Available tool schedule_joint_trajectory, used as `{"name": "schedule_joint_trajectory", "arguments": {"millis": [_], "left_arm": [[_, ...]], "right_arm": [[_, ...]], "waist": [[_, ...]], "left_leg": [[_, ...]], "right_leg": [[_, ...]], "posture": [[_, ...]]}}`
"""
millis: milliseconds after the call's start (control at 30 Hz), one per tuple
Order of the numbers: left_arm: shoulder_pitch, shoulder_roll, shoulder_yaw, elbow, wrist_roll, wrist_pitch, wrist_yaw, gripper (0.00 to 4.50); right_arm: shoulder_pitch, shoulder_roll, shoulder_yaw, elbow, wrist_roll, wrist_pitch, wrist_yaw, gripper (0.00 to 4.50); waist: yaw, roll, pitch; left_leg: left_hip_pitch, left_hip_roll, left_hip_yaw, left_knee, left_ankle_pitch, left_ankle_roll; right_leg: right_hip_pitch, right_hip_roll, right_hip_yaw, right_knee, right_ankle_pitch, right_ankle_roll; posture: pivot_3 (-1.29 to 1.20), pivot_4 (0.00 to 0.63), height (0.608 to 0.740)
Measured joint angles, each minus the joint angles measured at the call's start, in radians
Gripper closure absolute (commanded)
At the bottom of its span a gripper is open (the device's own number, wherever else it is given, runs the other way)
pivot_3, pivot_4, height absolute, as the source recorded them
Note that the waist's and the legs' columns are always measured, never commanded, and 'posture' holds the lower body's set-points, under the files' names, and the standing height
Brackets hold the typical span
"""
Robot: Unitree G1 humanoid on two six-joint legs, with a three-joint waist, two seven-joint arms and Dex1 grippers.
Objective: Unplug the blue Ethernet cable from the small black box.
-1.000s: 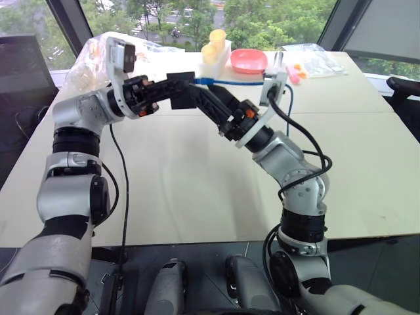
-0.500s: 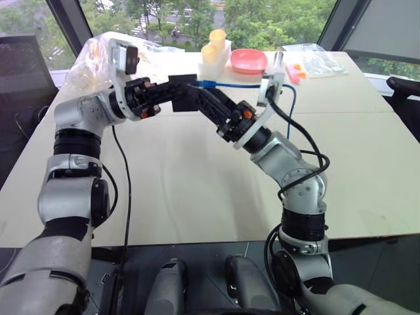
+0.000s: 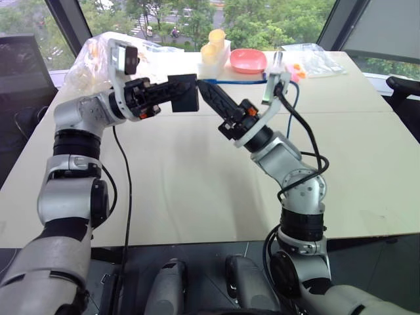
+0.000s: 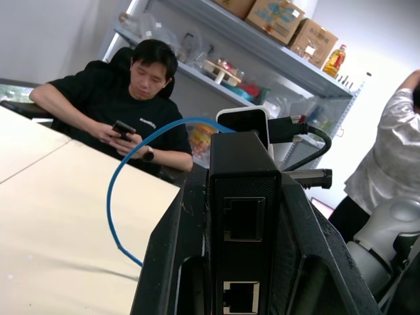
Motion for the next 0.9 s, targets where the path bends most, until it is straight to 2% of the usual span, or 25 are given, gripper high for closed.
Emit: {"name": "schedule_joint_trajectory", "arguments": {"millis": [200, 300, 433, 633, 733, 867, 900], "left_arm": [[-0.004, -0.006, -0.001, 0.020, 0.008, -0.007, 0.002, 3.97], [-0.013, -0.005, -0.006, 0.046, 0.026, -0.023, 0.004, 3.97], [-0.032, 0.063, 0.042, 0.094, 0.034, -0.062, 0.016, 3.97], [-0.047, 0.056, 0.051, 0.103, 0.046, -0.072, 0.021, 3.97], [-0.037, 0.037, 0.050, 0.091, 0.074, -0.117, 0.065, 3.97], [0.077, -0.052, 0.007, -0.010, 0.157, -0.259, 0.186, 3.97], [0.115, -0.076, -0.001, -0.029, 0.170, -0.282, 0.215, 3.97]], "right_arm": [[0.008, -0.020, 0.002, 0.000, 0.009, -0.003, -0.010, 4.48], [0.026, -0.066, -0.016, -0.014, 0.038, 0.004, -0.015, 4.48], [0.108, -0.158, -0.068, -0.055, 0.086, 0.027, -0.017, 4.48], [0.142, -0.218, -0.092, -0.083, 0.126, 0.035, -0.038, 4.48], [0.154, -0.252, -0.099, -0.020, 0.030, -0.028, -0.081, 4.48], [0.128, -0.343, -0.096, 0.288, -0.258, -0.161, -0.211, 4.48], [0.126, -0.352, -0.097, 0.352, -0.310, -0.184, -0.237, 4.10]], "waist": [[0.000, 0.000, 0.000], [0.002, 0.000, 0.000], [0.001, 0.000, 0.000], [0.003, 0.000, 0.000], [0.004, 0.000, 0.000], [0.016, 0.000, 0.000], [0.020, 0.000, 0.000]], "left_leg": [[0.000, 0.000, 0.000, 0.000, 0.000, 0.000], [0.000, 0.000, 0.000, 0.000, 0.000, 0.000], [-0.001, 0.000, 0.000, -0.001, 0.000, 0.000], [0.000, 0.000, 0.000, -0.001, 0.000, 0.000], [0.000, 0.000, 0.001, 0.000, 0.000, 0.000], [0.001, -0.001, 0.003, 0.001, 0.000, 0.001], [0.000, -0.001, 0.004, 0.001, 0.000, 0.001]], "right_leg": [[0.000, 0.000, 0.000, 0.000, 0.000, 0.000], [0.000, 0.000, 0.000, -0.001, 0.000, 0.000], [0.000, 0.000, 0.000, -0.002, 0.000, 0.000], [0.000, 0.000, 0.000, -0.002, 0.000, 0.000], [0.001, 0.000, 0.000, -0.003, 0.000, 0.000], [0.002, -0.002, 0.002, -0.004, 0.000, -0.001], [0.001, -0.001, 0.003, -0.004, 0.000, 0.000]], "posture": [[0.00, 0.150, 0.740], [0.00, 0.150, 0.740], [0.00, 0.150, 0.740], [0.00, 0.150, 0.740], [0.00, 0.150, 0.740], [0.00, 0.150, 0.740], [0.00, 0.150, 0.740]]}}
